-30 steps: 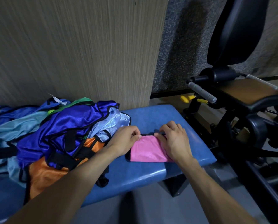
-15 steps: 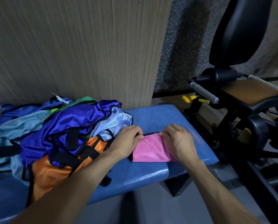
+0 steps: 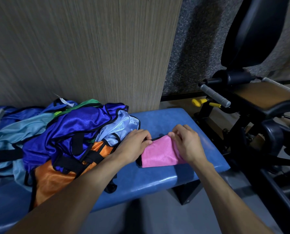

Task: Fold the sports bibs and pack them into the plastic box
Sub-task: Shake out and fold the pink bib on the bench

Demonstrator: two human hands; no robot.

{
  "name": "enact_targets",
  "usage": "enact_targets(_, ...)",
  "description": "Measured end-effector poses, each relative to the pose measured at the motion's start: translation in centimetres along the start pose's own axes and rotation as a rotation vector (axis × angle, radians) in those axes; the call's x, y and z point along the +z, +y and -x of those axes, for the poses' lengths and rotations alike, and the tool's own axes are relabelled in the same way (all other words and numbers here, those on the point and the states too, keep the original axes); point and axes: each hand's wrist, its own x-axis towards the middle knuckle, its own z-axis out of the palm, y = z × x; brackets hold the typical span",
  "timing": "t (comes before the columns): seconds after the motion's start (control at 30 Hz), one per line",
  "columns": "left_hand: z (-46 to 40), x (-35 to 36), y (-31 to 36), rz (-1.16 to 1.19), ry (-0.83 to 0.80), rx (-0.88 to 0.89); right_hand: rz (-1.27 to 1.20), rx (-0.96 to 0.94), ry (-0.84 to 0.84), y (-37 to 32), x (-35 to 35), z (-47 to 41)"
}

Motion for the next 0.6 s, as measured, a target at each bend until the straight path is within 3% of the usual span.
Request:
enact_targets(0.17, 0.0, -0.1, 0.0, -0.001, -0.003, 0.009, -0.071, -0.032, 0.07, 0.1, -0.3, 0.2)
enact_targets(0.6, 0.3, 0.0, 0.4, -0.017, 0.02, 0.007, -0.024, 0.073, -0.008, 0.4, -1.6, 1.3)
